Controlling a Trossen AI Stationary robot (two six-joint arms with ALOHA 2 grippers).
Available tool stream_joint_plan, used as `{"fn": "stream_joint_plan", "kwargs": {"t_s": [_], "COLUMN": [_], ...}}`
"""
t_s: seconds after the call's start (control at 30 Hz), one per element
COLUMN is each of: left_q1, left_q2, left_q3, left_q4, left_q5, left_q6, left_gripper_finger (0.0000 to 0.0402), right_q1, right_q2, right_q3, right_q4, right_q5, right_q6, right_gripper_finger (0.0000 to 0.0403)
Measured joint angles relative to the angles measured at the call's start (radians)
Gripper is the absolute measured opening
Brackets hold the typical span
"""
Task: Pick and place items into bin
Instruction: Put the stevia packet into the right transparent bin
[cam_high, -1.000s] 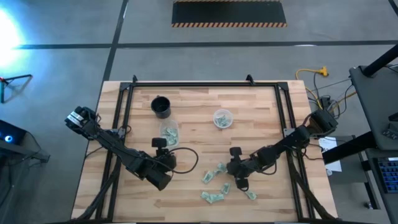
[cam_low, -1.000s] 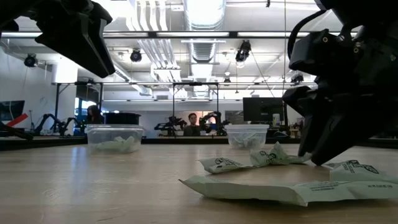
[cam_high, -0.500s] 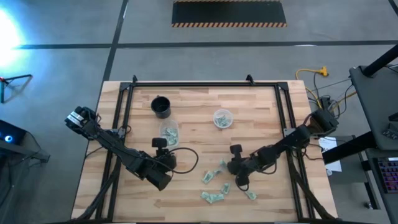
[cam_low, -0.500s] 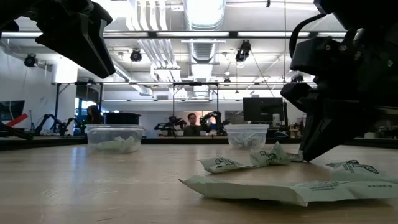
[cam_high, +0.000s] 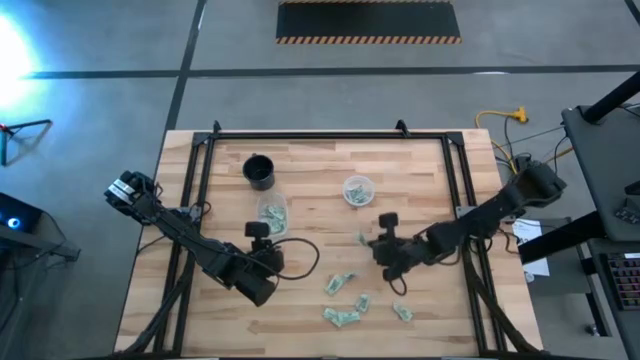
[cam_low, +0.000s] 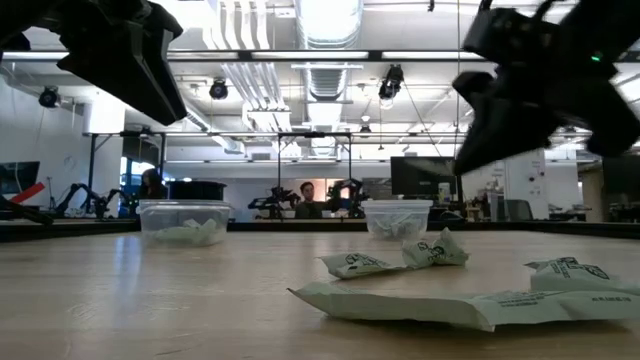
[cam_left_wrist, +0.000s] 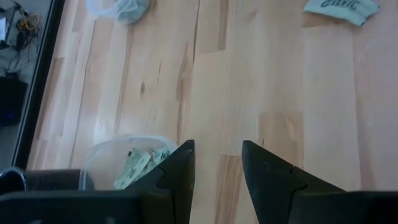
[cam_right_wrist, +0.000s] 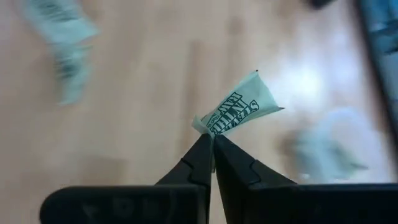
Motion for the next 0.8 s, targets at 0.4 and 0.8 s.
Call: {"fn": "stream_joint_plan", "kwargs": {"t_s": [0.4,0.8], "left_q1": [0.000,0.000], "left_q2": [0.000,0.000], "left_q3": [-0.001,-0.005], "left_q4": [0.067,0.065], "left_q5": [-0.002,-0.002], "left_q6": [0.081,0.083], "left_gripper_finger": [0.0116,0.0116], "right_q1": [-0.361,-0.558], "right_q2": [-0.091,0.016], "right_q3": [0.000,0.000], "right_q4": [0.009,0.076], "right_q5": [-0.074,-0.210], "right_q6": [-0.149,-0.180], "right_gripper_finger": [0.0009,0.0009]}}
